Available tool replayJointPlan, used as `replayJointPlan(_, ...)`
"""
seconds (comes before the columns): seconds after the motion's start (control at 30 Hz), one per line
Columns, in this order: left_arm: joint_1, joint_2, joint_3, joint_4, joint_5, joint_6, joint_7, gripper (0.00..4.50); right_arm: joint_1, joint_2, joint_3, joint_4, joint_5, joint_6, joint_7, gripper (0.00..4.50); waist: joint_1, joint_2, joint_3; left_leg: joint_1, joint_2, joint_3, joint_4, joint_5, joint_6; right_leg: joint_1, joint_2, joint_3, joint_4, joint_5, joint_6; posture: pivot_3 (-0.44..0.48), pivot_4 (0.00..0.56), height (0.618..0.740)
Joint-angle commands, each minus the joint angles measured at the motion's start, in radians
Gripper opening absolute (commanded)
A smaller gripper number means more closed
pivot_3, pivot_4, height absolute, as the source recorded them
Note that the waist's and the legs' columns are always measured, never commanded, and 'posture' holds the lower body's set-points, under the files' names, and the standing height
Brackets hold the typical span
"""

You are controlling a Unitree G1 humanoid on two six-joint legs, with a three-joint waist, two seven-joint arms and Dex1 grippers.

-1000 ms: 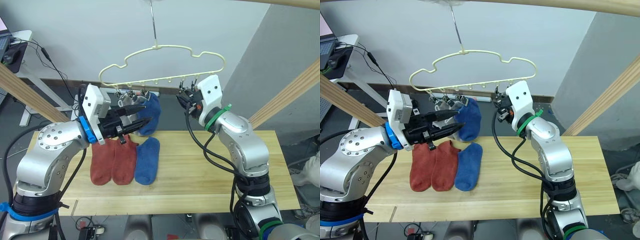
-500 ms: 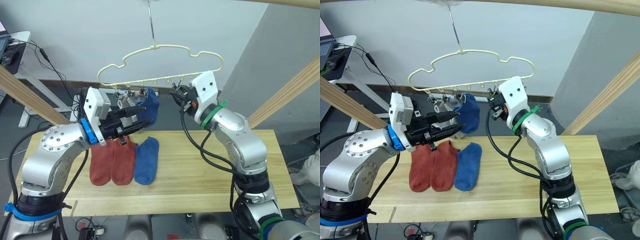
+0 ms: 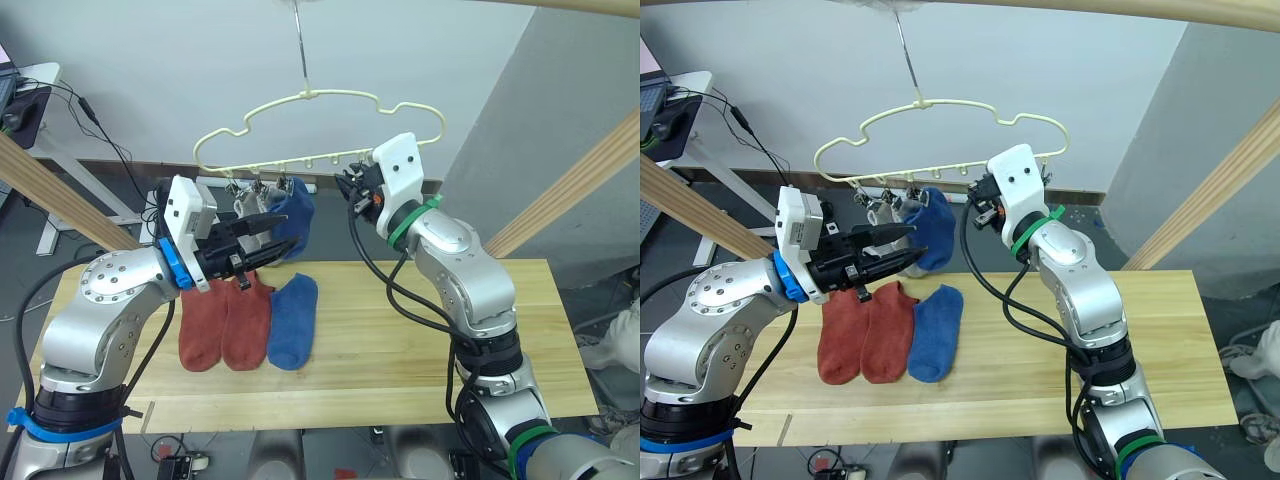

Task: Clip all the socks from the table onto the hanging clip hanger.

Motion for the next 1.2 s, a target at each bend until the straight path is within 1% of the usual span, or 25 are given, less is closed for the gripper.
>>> replayJointPlan(0.03,-0.008,0.001,0.015,-0.006,0.005,-0.02,0.002,2.04,-0.023,-0.003,-0.002,-0.035,0.005,-0.007,-0.009,1.44,0.0,0.0,0.0,0.0,0.0,0.0,0.0,0.0,0.0,0.0,0.0,0.0,0.0,0.0,0.0,-0.012,0.309,0.735)
replayJointPlan(0.2,-0.024,-0.011,0.003,0.011,0.017,-0.028,0.002,2.04,-0.023,-0.017,0.001,-0.037,-0.012,0.003,-0.025,1.44,0.0,0.0,0.0,0.0,0.0,0.0,0.0,0.0,0.0,0.0,0.0,0.0,0.0,0.0,0.0,-0.013,0.305,0.735)
replayJointPlan(0.4,-0.021,-0.024,0.001,0.012,0.025,-0.037,0.001,2.04,0.021,-0.059,-0.016,-0.128,0.016,0.03,-0.003,1.44,-0.001,0.0,0.0,0.0,0.0,0.0,0.0,0.0,0.0,0.0,0.0,0.0,0.0,0.0,0.0,-0.022,0.305,0.735)
replayJointPlan(0.67,-0.015,-0.028,-0.002,0.012,0.035,-0.046,-0.006,2.04,0.054,-0.096,-0.014,-0.18,0.04,0.094,-0.003,1.44,-0.003,0.0,0.0,0.0,0.0,0.0,0.0,0.0,0.0,0.0,0.0,0.0,0.0,0.0,0.0,-0.027,0.305,0.735)
replayJointPlan(0.93,-0.018,-0.026,-0.005,0.011,0.036,-0.045,-0.009,2.04,0.071,-0.075,-0.008,-0.206,0.048,0.146,-0.036,1.44,-0.004,0.0,0.0,0.0,0.0,0.0,0.0,0.0,0.0,0.0,0.0,0.0,0.0,0.0,0.0,-0.03,0.3,0.735)
replayJointPlan(1.2,-0.027,-0.025,-0.007,0.01,0.036,-0.041,-0.004,2.04,0.013,-0.017,-0.003,-0.149,0.045,0.129,-0.064,1.44,-0.004,0.0,0.0,0.0,0.0,0.0,0.0,0.0,0.0,0.0,0.0,0.0,0.0,0.0,0.0,-0.025,0.296,0.735)
